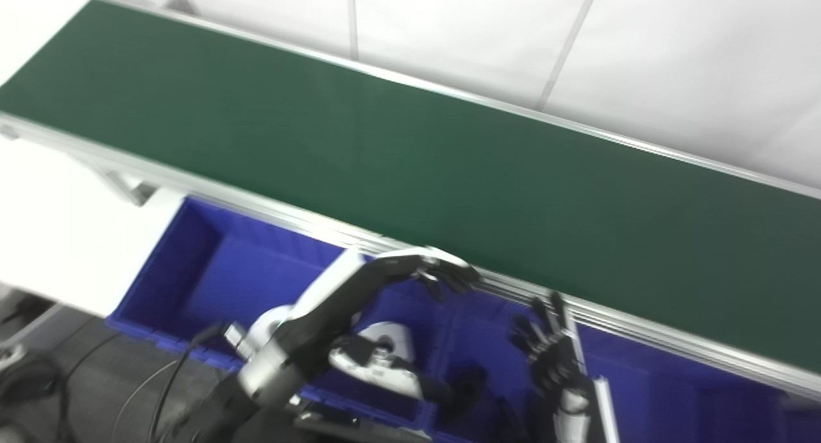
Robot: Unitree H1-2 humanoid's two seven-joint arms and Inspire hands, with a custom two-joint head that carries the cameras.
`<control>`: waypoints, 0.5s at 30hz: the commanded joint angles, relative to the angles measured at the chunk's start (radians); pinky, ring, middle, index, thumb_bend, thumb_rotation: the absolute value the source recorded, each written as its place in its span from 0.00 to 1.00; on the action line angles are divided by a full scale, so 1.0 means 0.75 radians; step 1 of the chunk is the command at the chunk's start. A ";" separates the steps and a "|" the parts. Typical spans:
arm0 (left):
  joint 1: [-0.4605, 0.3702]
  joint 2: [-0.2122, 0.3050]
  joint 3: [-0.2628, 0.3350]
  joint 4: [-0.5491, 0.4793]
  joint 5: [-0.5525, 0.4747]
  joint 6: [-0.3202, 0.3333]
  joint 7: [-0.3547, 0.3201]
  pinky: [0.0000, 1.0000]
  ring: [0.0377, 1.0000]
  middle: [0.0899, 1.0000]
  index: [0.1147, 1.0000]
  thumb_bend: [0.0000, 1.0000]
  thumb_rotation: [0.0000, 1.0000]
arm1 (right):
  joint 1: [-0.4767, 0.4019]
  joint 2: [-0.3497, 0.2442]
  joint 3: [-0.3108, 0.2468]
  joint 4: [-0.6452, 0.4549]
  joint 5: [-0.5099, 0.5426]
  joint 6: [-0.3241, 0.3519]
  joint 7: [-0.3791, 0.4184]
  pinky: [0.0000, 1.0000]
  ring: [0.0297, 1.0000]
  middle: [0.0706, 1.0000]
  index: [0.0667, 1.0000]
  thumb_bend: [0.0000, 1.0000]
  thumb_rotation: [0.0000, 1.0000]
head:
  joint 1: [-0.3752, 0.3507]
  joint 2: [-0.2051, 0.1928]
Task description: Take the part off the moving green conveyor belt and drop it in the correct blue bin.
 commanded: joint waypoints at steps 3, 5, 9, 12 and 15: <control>-0.044 0.093 0.126 0.246 0.039 -0.066 0.001 0.98 0.99 0.99 0.99 0.69 0.76 | 0.007 0.108 0.077 0.044 -0.106 -0.028 -0.062 0.87 0.89 0.95 0.99 0.89 0.98 | -0.185 -0.018; -0.084 0.123 0.147 0.321 0.071 -0.035 -0.022 1.00 1.00 1.00 1.00 0.73 0.86 | -0.004 0.137 0.103 0.080 -0.138 -0.031 -0.088 0.89 0.91 0.96 0.99 0.87 0.99 | -0.286 -0.029; -0.137 0.174 0.147 0.409 0.084 -0.019 -0.072 1.00 1.00 1.00 1.00 0.73 0.87 | -0.028 0.183 0.137 0.149 -0.164 -0.038 -0.142 0.93 0.92 0.97 1.00 0.85 0.98 | -0.384 -0.048; -0.153 0.190 0.152 0.453 0.084 -0.047 -0.085 1.00 1.00 1.00 1.00 0.69 0.87 | -0.040 0.205 0.149 0.192 -0.153 -0.059 -0.168 0.95 0.92 0.98 1.00 0.83 0.96 | -0.392 -0.054; -0.157 0.196 0.155 0.486 0.081 -0.070 -0.098 1.00 1.00 1.00 1.00 0.70 0.87 | -0.045 0.207 0.158 0.214 -0.140 -0.069 -0.182 0.97 0.92 0.98 1.00 0.83 0.97 | -0.373 -0.058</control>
